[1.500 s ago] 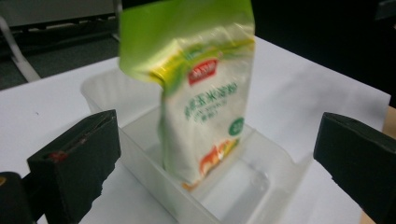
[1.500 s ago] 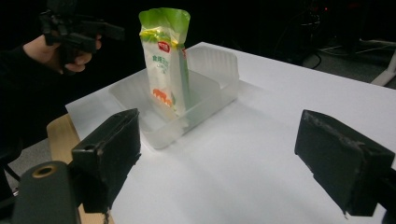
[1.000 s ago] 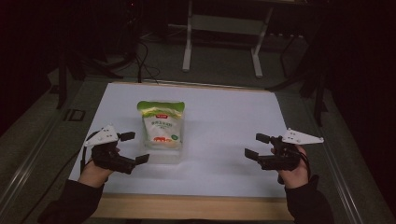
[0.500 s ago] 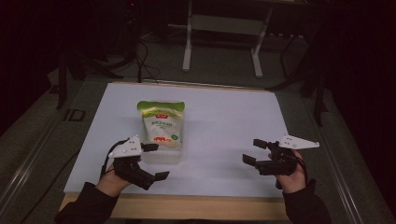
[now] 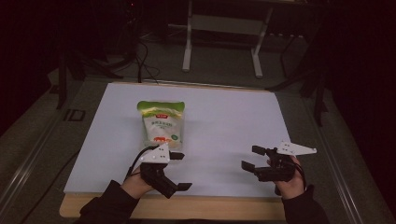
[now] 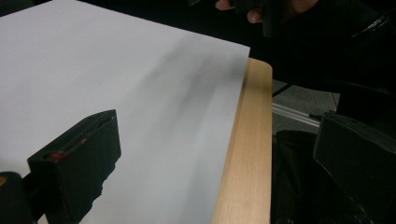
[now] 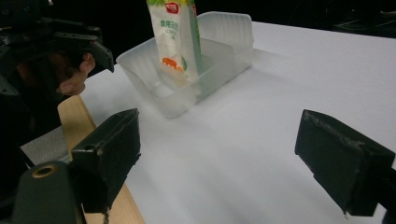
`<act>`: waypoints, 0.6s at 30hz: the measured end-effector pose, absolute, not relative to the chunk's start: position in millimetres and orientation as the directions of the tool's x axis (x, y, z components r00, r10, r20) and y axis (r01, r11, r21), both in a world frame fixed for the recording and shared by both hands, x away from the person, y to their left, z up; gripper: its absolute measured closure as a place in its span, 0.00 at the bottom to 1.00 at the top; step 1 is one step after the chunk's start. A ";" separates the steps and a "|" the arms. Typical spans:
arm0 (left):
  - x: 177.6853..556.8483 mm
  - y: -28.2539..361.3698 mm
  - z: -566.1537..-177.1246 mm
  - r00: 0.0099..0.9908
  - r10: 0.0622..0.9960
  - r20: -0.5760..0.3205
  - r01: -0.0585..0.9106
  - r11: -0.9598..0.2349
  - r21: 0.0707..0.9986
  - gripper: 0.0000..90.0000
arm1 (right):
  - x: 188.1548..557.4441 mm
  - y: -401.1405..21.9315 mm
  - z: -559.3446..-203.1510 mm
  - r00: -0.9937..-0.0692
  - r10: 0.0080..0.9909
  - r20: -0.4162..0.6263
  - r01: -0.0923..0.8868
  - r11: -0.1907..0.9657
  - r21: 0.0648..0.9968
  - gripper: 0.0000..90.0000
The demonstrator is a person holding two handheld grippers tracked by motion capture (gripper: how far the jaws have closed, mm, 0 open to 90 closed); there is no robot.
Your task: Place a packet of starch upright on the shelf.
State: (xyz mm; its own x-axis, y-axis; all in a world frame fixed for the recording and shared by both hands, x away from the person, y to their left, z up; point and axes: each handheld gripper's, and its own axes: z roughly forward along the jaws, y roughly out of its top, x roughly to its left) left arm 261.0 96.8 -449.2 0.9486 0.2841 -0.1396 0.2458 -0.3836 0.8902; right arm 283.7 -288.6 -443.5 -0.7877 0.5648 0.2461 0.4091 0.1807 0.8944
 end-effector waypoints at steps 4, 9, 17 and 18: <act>262.1 84.1 -450.2 0.954 0.268 -0.137 0.238 -0.392 0.889 0.01 | 283.2 -288.5 -448.4 -0.785 0.568 0.249 0.413 0.179 0.893 0.16; 264.7 71.0 -451.6 0.956 0.261 -0.133 0.232 -0.396 0.889 0.01 | 282.9 -287.0 -453.0 -0.784 0.572 0.241 0.413 0.191 0.890 0.16; 264.3 55.3 -468.6 0.938 0.318 -0.140 0.259 -0.373 0.891 0.01 | 279.2 -291.5 -465.0 -0.755 0.617 0.221 0.410 0.181 0.894 0.15; 264.2 53.7 -471.5 0.935 0.326 -0.139 0.262 -0.373 0.890 0.01 | 279.5 -291.5 -466.0 -0.753 0.617 0.229 0.413 0.172 0.895 0.15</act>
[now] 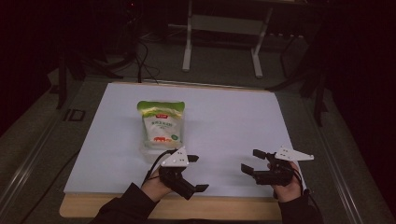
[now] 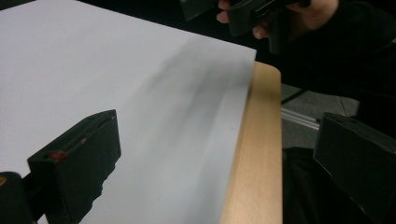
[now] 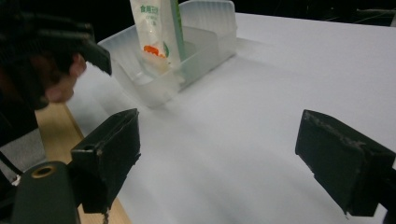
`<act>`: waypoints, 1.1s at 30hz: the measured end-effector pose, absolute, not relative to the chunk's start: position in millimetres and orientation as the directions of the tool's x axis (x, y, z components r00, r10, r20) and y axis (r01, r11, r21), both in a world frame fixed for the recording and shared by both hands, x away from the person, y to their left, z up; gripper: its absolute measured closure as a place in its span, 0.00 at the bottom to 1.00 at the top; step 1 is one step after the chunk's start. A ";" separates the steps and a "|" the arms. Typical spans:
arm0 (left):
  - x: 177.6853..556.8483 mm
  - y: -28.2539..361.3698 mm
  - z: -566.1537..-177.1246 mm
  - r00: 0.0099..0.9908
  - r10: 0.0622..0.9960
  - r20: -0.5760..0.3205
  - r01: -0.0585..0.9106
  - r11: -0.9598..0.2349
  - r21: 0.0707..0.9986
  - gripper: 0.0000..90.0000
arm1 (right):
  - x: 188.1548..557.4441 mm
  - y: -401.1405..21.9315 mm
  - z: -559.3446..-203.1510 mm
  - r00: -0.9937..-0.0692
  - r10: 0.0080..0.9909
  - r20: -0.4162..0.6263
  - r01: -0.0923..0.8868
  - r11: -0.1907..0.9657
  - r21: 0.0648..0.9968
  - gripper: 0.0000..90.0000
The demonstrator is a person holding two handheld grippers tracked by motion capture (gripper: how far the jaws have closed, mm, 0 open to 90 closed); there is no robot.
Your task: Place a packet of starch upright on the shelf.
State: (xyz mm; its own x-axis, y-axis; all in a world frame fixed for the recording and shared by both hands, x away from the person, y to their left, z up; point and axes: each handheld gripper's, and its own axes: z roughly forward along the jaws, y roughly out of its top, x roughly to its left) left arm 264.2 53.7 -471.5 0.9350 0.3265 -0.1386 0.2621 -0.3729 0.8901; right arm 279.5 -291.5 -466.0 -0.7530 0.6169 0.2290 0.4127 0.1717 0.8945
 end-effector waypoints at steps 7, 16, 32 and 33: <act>263.2 46.8 -483.7 0.934 0.336 -0.124 0.257 -0.385 0.887 0.01 | 280.9 -288.1 -470.9 -0.757 0.617 0.212 0.402 0.184 0.897 0.15; 258.9 45.1 -486.2 0.939 0.326 -0.107 0.237 -0.390 0.890 0.01 | 281.6 -285.6 -473.1 -0.767 0.611 0.195 0.393 0.207 0.896 0.15; 254.7 43.4 -488.7 0.942 0.324 -0.091 0.223 -0.397 0.890 0.01 | 280.8 -285.7 -474.7 -0.772 0.613 0.167 0.366 0.215 0.905 0.15; 254.6 43.8 -488.3 0.942 0.325 -0.088 0.220 -0.394 0.892 0.01 | 281.0 -286.5 -474.8 -0.773 0.613 0.165 0.363 0.213 0.907 0.15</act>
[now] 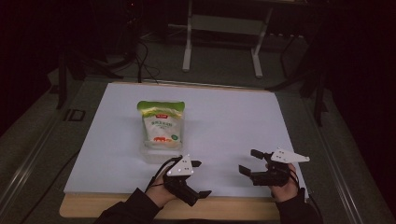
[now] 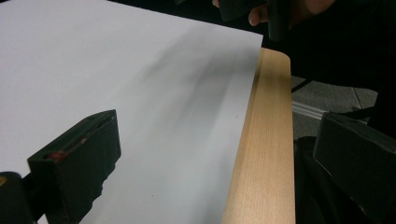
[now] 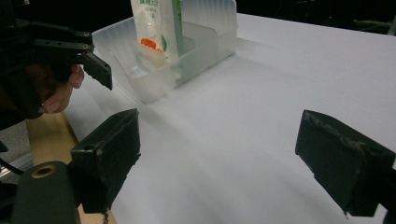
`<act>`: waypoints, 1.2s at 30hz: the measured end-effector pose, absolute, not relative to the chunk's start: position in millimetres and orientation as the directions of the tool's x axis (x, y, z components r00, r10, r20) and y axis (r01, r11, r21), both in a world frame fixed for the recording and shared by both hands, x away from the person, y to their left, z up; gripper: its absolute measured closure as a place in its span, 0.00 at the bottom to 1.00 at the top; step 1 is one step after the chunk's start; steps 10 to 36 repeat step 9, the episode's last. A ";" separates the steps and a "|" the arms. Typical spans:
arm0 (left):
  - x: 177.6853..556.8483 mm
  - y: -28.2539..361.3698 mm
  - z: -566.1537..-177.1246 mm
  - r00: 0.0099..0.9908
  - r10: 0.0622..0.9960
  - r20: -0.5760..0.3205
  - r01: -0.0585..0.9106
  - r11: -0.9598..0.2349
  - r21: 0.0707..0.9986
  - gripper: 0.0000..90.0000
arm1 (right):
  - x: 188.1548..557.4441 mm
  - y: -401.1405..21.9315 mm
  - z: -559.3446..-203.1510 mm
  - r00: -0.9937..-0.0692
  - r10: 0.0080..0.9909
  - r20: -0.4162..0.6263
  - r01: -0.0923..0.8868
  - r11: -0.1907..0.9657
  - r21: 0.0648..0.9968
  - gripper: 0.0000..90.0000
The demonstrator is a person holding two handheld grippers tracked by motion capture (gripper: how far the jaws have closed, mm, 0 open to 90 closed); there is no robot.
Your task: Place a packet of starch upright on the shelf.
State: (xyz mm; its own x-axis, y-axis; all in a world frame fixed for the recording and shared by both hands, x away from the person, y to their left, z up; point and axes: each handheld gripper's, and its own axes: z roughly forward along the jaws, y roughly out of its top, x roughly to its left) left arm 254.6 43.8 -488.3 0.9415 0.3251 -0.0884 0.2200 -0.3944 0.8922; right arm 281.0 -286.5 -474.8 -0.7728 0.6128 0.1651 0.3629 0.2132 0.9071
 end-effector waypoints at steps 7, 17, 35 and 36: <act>255.3 44.4 -489.3 0.941 0.327 -0.090 0.221 -0.391 0.894 0.01 | 281.8 -286.8 -476.1 -0.770 0.613 0.176 0.374 0.212 0.903 0.15; 255.3 44.5 -489.4 0.941 0.326 -0.092 0.223 -0.392 0.892 0.01 | 282.0 -286.5 -476.6 -0.767 0.618 0.175 0.381 0.218 0.899 0.15; 255.3 44.5 -489.4 0.941 0.326 -0.092 0.223 -0.392 0.892 0.01 | 282.0 -286.5 -476.6 -0.767 0.618 0.175 0.381 0.218 0.899 0.15; 255.3 44.5 -489.4 0.941 0.326 -0.092 0.223 -0.392 0.892 0.01 | 282.0 -286.5 -476.6 -0.767 0.618 0.175 0.381 0.218 0.899 0.15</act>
